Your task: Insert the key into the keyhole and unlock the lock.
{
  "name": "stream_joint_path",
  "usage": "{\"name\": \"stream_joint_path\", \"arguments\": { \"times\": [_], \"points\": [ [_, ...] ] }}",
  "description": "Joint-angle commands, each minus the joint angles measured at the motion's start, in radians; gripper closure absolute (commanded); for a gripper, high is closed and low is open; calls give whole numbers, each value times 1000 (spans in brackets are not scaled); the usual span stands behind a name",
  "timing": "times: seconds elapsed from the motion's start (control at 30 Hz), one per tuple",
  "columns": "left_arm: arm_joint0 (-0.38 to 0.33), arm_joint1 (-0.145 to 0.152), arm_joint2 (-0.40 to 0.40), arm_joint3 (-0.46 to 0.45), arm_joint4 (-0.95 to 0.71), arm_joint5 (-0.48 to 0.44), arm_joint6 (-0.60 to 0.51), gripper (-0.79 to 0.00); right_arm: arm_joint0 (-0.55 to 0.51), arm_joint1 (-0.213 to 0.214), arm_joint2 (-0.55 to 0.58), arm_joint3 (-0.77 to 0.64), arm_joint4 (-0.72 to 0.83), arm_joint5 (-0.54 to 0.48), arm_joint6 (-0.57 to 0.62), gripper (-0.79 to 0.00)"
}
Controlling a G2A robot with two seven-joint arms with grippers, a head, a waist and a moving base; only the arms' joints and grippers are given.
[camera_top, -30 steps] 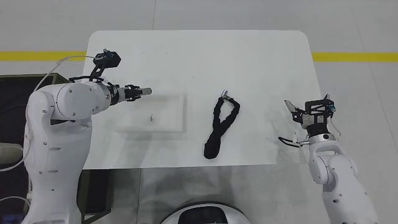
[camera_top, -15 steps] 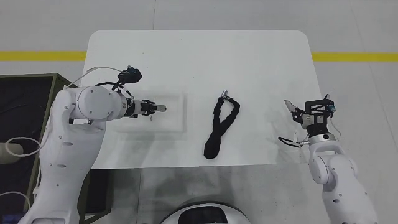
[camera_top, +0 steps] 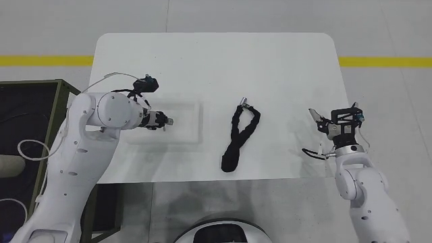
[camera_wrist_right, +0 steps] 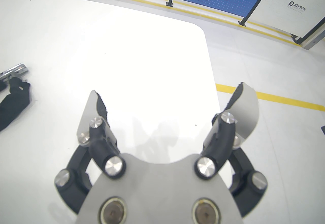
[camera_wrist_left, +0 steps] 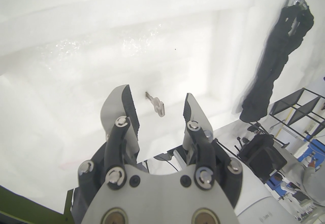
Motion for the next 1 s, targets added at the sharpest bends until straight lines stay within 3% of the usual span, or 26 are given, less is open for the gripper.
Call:
{"name": "stream_joint_path", "arguments": {
  "times": [0.0, 0.17, 0.43, 0.5, 0.63, 0.97],
  "points": [
    [-9, 2, 11, 12, -13, 0, 0, -385, 0, 0, 0, 0, 0, 0, 0, -785],
    [-28, 9, 52, 34, -9, 0, 0, -366, 0, 0, 0, 0, 0, 0, 0, -785],
    [-54, 24, 89, 65, 7, 0, 0, -265, 0, 0, 0, 0, 0, 0, 0, -785],
    [-57, 28, 95, 66, 12, 0, 0, -148, 0, 0, 0, 0, 0, 0, 0, -785],
    [-58, 36, 92, 64, 11, 0, 0, 0, 0, 0, 0, 0, 0, 0, 0, -785],
    [-40, 59, 55, 19, 61, 0, 0, 0, 0, 0, 0, 0, 0, 0, 0, -785]
  ]
}}
